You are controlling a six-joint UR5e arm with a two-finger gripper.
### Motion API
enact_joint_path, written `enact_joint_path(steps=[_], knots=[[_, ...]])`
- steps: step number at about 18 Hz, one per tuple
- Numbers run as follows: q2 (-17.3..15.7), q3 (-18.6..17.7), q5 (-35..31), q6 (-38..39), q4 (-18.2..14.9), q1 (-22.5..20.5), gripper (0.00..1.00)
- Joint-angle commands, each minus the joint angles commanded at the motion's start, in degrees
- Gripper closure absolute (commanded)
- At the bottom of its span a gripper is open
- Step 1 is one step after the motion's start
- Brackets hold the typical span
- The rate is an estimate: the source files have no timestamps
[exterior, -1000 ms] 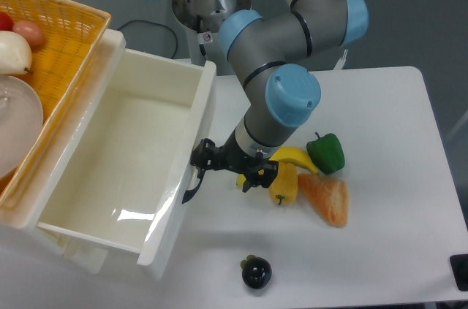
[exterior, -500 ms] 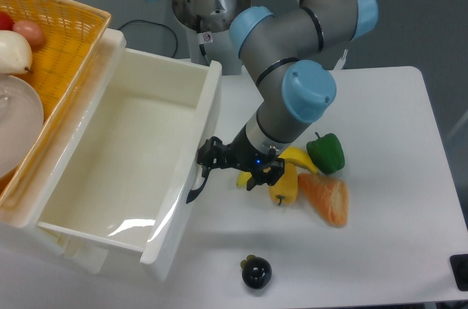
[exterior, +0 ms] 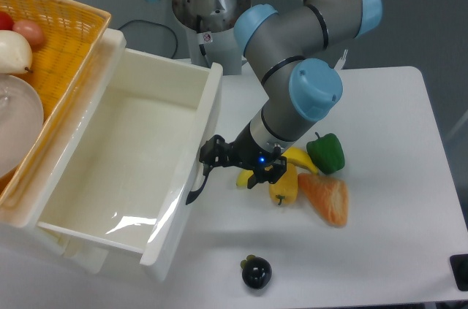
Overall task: Slide open the top white drawer
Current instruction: 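Continue pulling the drawer fully open toward the vegetables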
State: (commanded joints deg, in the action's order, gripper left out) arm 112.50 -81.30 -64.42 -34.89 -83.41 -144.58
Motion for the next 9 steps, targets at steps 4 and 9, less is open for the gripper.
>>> enact_joint_path(steps=[4, 9], knots=[[-0.09, 0.26, -0.35, -0.18, 0.53, -1.23, 0.00], [-0.18, 0.18, -3.24, -9.37, 4.13, -3.07, 0.00]])
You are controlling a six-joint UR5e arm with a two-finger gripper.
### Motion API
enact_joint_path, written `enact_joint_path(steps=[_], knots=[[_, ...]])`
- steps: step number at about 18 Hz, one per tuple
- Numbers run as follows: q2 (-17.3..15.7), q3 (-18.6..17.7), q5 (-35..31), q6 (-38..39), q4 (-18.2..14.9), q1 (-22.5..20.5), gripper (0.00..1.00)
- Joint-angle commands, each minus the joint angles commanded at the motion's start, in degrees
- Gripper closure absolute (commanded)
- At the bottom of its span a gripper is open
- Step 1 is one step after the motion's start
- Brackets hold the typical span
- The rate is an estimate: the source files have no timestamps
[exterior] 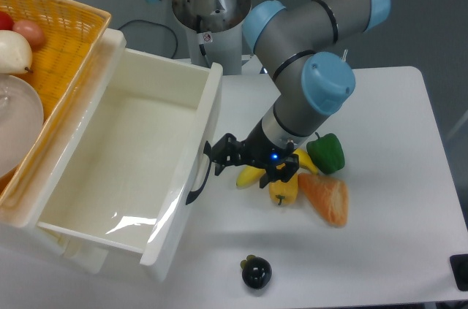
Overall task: Slide open the top white drawer
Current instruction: 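Continue pulling the drawer fully open toward the vegetables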
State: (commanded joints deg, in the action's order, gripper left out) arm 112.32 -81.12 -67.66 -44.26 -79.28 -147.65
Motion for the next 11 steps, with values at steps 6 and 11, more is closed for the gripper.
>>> enact_joint_path(steps=[6, 11], knots=[[1.67, -0.88, -9.76, -18.39, 4.92, -0.62, 0.00], [2.11, -1.41, -13.46, -23.24, 5.10, -1.32, 0.00]])
